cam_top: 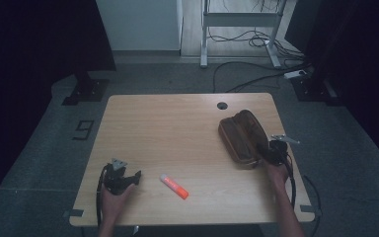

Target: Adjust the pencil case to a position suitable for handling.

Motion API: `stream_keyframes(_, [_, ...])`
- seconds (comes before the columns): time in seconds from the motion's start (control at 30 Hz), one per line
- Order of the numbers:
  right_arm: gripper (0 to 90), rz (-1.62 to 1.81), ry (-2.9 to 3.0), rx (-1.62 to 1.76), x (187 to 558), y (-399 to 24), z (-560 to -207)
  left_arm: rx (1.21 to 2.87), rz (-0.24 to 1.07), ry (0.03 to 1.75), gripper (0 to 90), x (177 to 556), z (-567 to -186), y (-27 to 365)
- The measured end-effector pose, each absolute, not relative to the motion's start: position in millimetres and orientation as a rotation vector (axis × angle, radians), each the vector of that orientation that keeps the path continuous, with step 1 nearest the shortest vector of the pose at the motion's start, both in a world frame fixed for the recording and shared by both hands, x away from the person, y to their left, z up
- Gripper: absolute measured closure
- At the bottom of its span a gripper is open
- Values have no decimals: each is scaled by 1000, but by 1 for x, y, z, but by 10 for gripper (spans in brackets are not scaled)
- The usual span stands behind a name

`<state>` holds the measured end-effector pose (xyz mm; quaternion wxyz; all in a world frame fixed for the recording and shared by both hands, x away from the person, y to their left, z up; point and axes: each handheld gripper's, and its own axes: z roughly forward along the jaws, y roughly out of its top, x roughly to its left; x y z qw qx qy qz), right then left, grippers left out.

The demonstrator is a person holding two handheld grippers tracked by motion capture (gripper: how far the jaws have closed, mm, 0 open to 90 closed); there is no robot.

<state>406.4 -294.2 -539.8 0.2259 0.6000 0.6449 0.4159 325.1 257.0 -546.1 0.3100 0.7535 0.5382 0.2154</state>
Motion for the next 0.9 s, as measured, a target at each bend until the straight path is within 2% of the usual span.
stream_keyframes(0.23, [822, 1166, 1749, 1685, 406, -297, -540, 1990, 569, 1422, 235, 325, -546, 257])
stream_keyframes(0.9, [835, 1340, 1694, 1655, 394, -306, -526, 1990, 569, 1422, 235, 325, -546, 257])
